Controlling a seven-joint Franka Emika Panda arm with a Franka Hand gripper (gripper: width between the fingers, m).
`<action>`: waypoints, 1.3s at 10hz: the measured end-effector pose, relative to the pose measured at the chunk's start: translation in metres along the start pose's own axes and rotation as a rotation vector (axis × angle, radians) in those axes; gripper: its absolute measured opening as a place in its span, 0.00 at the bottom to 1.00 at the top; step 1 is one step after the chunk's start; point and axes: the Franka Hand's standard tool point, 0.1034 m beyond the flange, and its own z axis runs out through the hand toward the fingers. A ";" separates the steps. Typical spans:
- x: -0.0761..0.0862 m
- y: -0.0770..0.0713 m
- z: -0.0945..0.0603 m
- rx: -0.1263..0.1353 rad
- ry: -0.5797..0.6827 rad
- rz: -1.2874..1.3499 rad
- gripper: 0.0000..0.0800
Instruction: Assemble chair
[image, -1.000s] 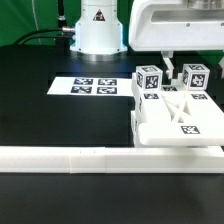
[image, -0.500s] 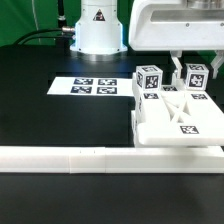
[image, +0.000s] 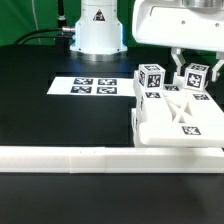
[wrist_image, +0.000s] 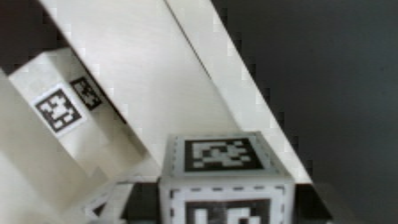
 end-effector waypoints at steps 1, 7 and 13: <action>0.000 0.000 0.000 0.000 0.000 0.040 0.36; 0.002 -0.001 0.000 0.023 -0.011 0.456 0.36; 0.005 -0.007 0.000 0.086 -0.011 0.811 0.46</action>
Offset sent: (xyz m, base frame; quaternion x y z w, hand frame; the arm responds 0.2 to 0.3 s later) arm 0.0000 0.0000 0.0000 0.0000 0.0000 0.2571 0.9664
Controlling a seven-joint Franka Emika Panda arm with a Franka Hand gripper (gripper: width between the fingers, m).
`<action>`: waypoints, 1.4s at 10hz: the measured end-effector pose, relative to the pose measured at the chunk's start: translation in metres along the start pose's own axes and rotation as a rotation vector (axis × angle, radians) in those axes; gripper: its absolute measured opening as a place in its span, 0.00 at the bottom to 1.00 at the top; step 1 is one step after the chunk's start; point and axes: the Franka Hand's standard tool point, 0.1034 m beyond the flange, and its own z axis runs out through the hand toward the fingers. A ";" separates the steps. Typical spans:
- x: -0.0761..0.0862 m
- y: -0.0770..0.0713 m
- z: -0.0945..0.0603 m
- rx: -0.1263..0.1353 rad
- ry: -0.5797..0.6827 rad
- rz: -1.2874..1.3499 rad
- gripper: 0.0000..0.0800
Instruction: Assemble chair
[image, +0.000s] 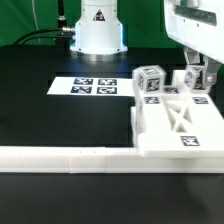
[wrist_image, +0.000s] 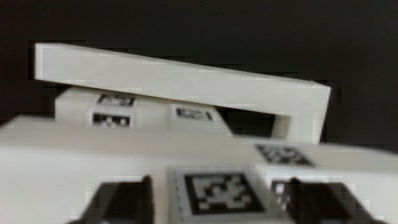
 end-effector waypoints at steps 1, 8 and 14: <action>0.000 0.000 0.000 0.000 -0.001 -0.037 0.63; 0.000 0.000 0.001 0.001 -0.003 -0.496 0.81; 0.007 -0.001 -0.005 -0.001 -0.011 -0.982 0.81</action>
Offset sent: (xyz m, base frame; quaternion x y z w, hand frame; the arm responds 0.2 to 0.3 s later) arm -0.0004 0.0001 -0.0010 0.0026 0.0035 -0.1934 0.9811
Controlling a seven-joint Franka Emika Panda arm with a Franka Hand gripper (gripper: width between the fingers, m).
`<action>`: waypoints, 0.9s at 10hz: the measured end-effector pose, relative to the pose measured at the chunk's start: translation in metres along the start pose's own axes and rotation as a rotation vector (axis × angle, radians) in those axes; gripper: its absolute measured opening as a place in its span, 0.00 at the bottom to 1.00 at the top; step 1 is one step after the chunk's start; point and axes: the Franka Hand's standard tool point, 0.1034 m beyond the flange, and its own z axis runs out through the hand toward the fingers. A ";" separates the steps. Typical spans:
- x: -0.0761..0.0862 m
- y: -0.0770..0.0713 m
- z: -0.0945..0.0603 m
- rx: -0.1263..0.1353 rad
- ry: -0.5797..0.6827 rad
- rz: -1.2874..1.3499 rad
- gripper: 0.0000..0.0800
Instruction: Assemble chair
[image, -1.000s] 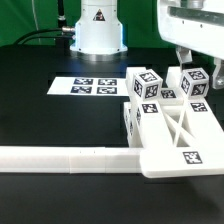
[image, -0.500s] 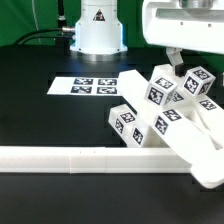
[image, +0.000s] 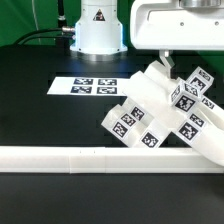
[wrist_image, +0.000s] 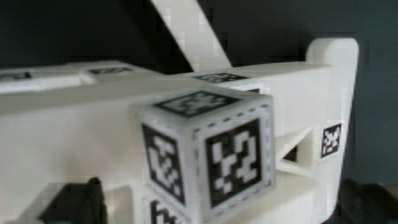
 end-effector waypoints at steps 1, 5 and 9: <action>0.005 0.006 -0.008 0.003 -0.006 -0.036 0.81; 0.010 0.017 -0.033 0.019 0.013 -0.021 0.81; 0.009 0.023 -0.026 0.020 0.030 -0.044 0.81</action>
Offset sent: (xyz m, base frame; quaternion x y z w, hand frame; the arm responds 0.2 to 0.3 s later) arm -0.0200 -0.0205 0.0290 0.0127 -0.0229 0.0026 0.9997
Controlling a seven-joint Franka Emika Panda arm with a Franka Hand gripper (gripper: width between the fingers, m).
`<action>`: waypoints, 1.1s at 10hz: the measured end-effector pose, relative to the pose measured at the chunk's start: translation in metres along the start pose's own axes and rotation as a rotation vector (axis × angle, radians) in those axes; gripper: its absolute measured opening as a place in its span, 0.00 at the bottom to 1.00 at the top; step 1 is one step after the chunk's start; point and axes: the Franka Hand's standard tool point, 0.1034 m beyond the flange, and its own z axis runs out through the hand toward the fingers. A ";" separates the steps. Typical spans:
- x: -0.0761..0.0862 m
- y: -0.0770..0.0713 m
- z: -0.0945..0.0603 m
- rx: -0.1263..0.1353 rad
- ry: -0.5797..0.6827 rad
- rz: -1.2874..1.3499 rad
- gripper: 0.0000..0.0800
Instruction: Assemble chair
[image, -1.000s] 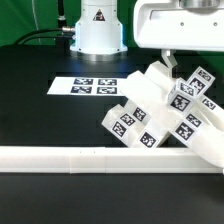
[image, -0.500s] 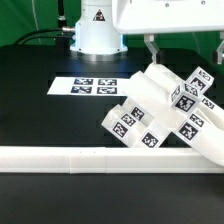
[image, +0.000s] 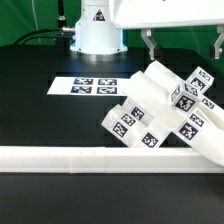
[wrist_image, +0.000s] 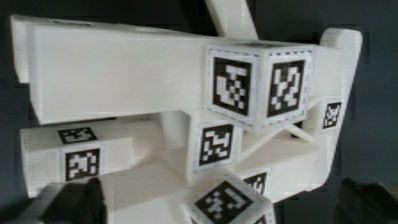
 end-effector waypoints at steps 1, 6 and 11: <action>-0.003 0.015 0.001 -0.005 -0.001 -0.033 0.81; -0.016 0.048 -0.001 -0.012 -0.024 -0.046 0.81; -0.030 0.083 0.017 -0.030 0.004 -0.069 0.81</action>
Offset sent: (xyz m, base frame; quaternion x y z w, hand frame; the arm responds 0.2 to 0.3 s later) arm -0.0336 -0.0194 -0.0024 -0.0224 0.0068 0.0270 0.9994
